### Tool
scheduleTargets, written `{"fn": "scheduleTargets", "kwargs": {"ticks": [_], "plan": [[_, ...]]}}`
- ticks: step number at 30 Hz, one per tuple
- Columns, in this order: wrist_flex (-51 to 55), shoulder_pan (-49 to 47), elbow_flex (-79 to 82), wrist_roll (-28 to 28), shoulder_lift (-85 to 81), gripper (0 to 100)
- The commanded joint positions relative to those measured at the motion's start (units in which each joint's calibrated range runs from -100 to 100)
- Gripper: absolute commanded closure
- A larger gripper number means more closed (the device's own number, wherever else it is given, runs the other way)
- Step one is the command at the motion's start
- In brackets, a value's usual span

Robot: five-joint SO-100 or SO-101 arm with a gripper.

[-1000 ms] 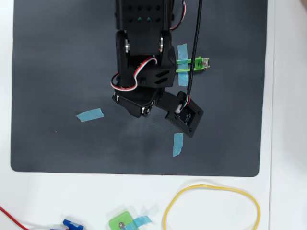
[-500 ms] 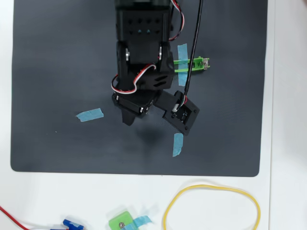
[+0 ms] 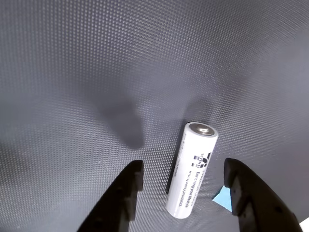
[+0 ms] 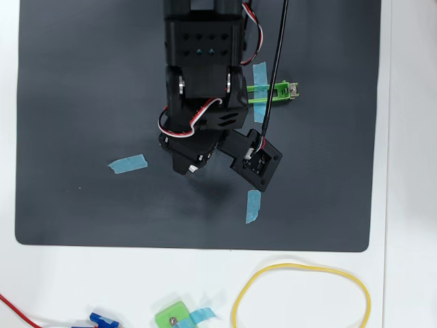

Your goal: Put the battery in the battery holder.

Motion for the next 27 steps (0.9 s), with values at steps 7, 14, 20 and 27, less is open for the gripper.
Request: {"fn": "scheduleTargets", "kwargs": {"ticks": [7, 14, 20, 27], "plan": [[1.49, -0.01, -2.36, -0.31, -0.05, 84], [1.57, -0.64, -2.45, -0.31, 1.66, 84], [17.75, -0.84, -15.04, -0.05, 11.46, 84], [18.62, -0.74, -15.84, -0.26, 13.17, 100]]}}
